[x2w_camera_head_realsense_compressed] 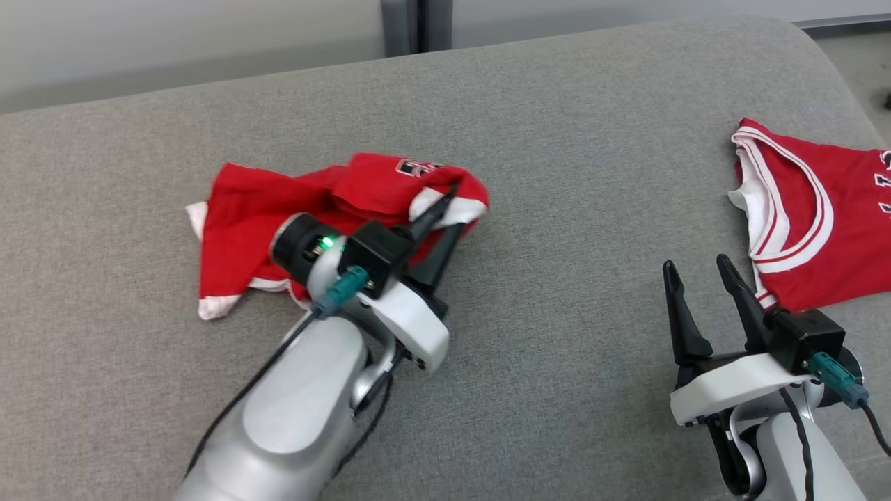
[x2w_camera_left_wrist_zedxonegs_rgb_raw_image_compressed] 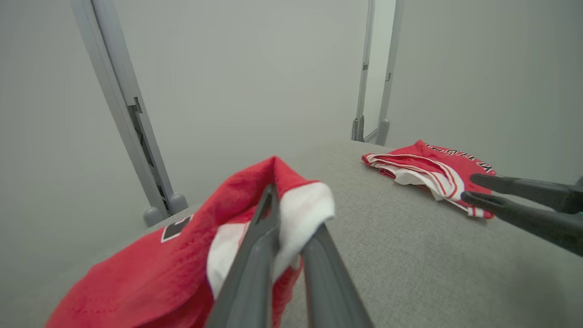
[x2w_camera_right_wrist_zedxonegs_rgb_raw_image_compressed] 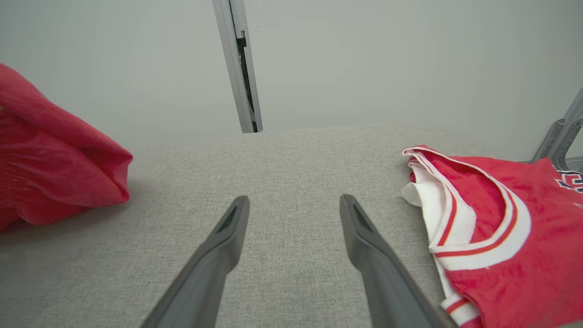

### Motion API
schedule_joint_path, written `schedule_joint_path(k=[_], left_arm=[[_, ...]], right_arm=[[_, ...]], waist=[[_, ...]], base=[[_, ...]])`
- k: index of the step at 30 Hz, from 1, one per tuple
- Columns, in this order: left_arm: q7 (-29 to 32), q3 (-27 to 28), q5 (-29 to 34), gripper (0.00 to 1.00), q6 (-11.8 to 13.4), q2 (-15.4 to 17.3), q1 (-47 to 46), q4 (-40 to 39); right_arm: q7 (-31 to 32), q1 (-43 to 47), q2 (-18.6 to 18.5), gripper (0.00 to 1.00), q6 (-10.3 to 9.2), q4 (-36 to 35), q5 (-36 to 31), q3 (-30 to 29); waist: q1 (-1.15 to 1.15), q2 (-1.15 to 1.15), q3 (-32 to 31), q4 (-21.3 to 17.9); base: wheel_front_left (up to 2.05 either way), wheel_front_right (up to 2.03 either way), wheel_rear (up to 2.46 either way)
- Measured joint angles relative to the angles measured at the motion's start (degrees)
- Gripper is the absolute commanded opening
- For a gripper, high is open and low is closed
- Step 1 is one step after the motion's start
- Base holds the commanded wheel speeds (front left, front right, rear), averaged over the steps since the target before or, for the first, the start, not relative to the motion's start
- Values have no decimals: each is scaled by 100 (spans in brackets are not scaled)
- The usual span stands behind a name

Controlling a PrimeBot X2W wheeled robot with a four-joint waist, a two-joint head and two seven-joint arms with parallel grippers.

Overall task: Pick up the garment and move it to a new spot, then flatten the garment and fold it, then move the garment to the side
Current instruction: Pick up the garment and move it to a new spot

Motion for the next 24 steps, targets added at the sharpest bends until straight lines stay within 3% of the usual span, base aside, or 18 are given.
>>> schedule_joint_path(k=[3, 4, 5, 6, 11, 24], left_arm=[[0, -438, -304, 0, 183, -5, 43, -140], [0, -519, -369, 37, 274, -4, 75, -152], [0, -570, -421, 93, 355, -3, 104, -149], [0, -608, -475, 100, 425, -4, 123, -116], [0, -218, -495, 100, 728, -1, 395, 81], [0, 1762, -225, 100, 947, 148, 2073, -291]], right_arm=[[0, 7, 1, 100, 0, 14, 20, 21], [0, 7, 1, 100, 0, 19, 34, 26], [0, 5, 1, 100, 0, 22, 51, 32], [0, 4, 1, 100, 0, 26, 59, 35], [0, 5, 2, 100, 0, 53, 79, 21], [0, 264, 3, 100, 0, 178, 56, -38]], waist=[[0, 0, -8, -46], [0, 0, -8, -55], [0, 0, -7, -58], [0, 0, -9, -55], [0, 0, -95, 39], [0, 0, -614, 476]], base=[[0, 0, 0], [0, 0, 0], [0, 0, 0], [0, 0, 0], [0, 0, 0], [0, 0, 0]])
